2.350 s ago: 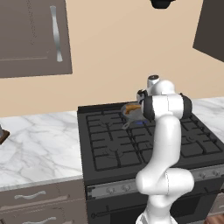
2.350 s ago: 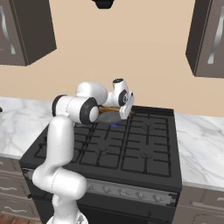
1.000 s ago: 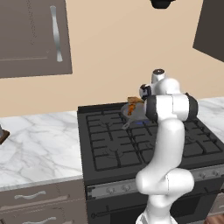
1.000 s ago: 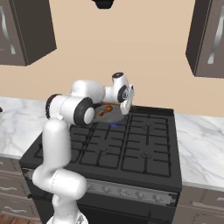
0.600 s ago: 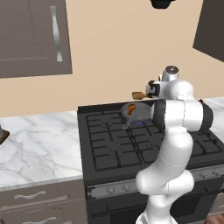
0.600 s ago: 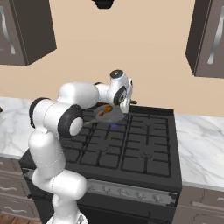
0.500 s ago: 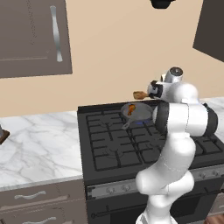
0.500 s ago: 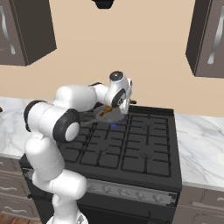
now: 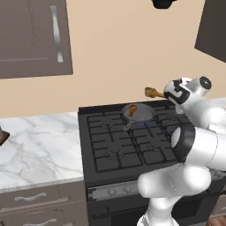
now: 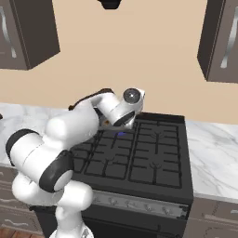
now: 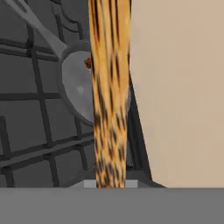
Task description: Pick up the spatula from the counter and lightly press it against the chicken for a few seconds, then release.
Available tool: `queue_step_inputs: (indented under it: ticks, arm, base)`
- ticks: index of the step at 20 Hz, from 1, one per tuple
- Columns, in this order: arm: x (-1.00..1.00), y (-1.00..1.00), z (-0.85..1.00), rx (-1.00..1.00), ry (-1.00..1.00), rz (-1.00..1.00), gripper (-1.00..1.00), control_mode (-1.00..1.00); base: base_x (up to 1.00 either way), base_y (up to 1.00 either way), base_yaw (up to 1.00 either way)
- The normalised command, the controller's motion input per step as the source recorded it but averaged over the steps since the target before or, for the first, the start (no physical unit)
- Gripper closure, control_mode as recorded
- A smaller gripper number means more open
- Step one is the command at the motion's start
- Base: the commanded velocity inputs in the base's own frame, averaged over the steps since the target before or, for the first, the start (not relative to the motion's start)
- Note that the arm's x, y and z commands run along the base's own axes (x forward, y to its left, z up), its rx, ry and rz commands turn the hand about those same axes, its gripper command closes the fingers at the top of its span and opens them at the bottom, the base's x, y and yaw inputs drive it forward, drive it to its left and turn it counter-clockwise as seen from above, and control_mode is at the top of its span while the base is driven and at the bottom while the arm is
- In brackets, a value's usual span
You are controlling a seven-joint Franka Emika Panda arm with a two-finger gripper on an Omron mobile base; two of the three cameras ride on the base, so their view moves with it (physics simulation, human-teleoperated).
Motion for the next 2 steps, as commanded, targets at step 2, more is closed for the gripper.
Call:
queue_step_inputs:
  ticks: [2]
  arm:
    - [-0.72,-0.06,0.64,0.29,0.00,-0.01,1.00,-1.00]
  base:
    - [0.00,0.00,0.00]
